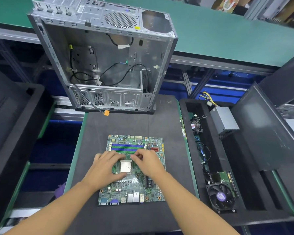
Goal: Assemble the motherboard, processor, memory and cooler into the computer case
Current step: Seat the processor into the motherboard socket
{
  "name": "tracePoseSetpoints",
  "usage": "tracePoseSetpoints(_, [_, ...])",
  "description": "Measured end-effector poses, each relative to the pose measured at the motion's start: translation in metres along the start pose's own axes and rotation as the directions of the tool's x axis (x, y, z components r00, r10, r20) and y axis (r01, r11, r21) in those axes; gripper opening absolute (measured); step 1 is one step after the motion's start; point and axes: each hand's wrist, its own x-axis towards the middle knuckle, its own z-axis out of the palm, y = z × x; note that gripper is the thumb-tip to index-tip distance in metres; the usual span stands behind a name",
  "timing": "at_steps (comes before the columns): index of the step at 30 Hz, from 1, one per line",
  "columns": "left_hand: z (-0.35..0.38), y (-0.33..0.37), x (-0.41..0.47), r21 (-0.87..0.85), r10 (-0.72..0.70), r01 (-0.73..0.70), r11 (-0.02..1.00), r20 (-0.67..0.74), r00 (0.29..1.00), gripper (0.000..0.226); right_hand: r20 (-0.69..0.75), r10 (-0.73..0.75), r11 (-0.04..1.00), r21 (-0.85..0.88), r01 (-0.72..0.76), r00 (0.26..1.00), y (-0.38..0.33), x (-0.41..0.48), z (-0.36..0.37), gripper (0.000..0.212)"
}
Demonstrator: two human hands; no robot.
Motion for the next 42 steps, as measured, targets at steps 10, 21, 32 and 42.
tracePoseSetpoints(10, [0.000, 0.004, 0.013, 0.062, 0.200, -0.201, 0.978, 0.022, 0.980, 0.033, 0.002, -0.023, 0.999, 0.025, 0.023, 1.000, 0.001, -0.001, -0.001, 0.021])
tracePoseSetpoints(21, [0.002, 0.006, 0.007, 0.047, 0.346, -0.343, 0.938, -0.085, 0.934, 0.031, 0.023, -0.031, 0.999, 0.018, 0.031, 0.999, 0.001, 0.000, -0.001, 0.018])
tracePoseSetpoints(32, [0.006, 0.005, 0.007, -0.180, 0.168, -0.171, 0.969, -0.036, 0.985, 0.037, 0.030, -0.046, 0.998, 0.035, 0.045, 0.998, -0.001, -0.001, -0.002, 0.019])
tracePoseSetpoints(42, [0.009, 0.003, 0.007, -0.232, 0.127, -0.127, 0.964, -0.017, 0.992, 0.033, 0.034, -0.038, 0.999, 0.033, 0.037, 0.999, -0.001, -0.001, -0.002, 0.019])
